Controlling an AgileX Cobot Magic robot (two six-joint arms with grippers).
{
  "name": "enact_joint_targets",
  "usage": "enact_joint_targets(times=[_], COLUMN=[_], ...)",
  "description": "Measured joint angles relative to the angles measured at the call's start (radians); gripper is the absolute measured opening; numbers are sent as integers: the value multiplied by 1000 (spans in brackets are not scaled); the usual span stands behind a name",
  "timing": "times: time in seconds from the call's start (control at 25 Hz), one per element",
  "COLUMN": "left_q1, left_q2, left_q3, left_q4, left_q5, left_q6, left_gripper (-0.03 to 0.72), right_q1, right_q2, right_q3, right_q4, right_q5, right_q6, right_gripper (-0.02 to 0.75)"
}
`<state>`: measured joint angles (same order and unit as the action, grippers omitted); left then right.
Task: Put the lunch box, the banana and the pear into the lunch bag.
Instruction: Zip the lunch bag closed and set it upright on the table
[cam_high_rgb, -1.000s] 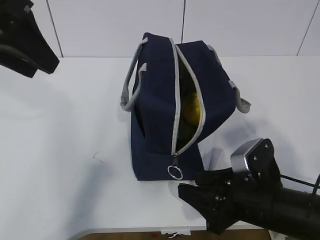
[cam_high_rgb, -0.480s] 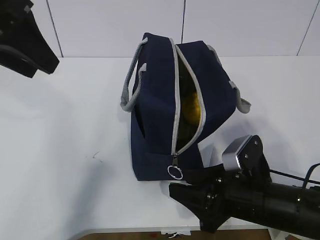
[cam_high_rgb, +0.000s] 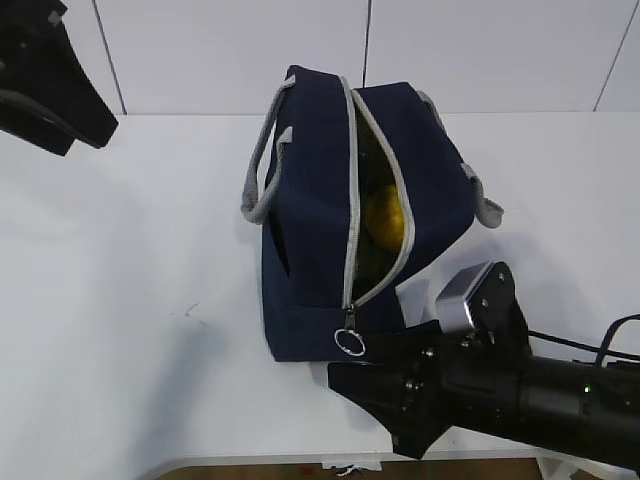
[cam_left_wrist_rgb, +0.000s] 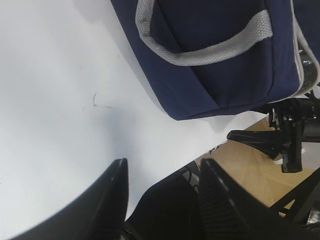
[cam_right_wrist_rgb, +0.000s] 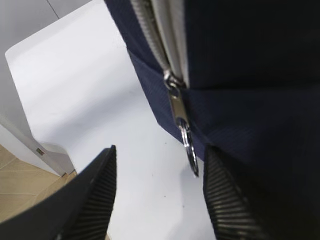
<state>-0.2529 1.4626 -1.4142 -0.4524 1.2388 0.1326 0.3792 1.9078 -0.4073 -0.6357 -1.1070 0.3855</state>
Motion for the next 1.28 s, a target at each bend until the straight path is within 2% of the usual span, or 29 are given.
enact_joint_targets(times=[0.16, 0.36, 0.6, 0.84, 1.12, 1.28], left_q1=[0, 0, 0, 0, 0, 0], left_q2=[0, 0, 0, 0, 0, 0], left_q3=[0, 0, 0, 0, 0, 0], left_q4=[0, 0, 0, 0, 0, 0], left_q5=[0, 0, 0, 0, 0, 0], left_q6=[0, 0, 0, 0, 0, 0], left_gripper=[351, 351, 331, 328, 314, 302], right_q1=[0, 0, 0, 0, 0, 0], right_q2=[15, 16, 16, 16, 16, 16], right_q3=[0, 0, 0, 0, 0, 0], right_q4=[0, 9, 42, 48, 50, 52], right_q5=[0, 0, 0, 0, 0, 0], right_q6=[0, 2, 2, 2, 2, 2], right_gripper=[432, 356, 325, 226, 210, 114])
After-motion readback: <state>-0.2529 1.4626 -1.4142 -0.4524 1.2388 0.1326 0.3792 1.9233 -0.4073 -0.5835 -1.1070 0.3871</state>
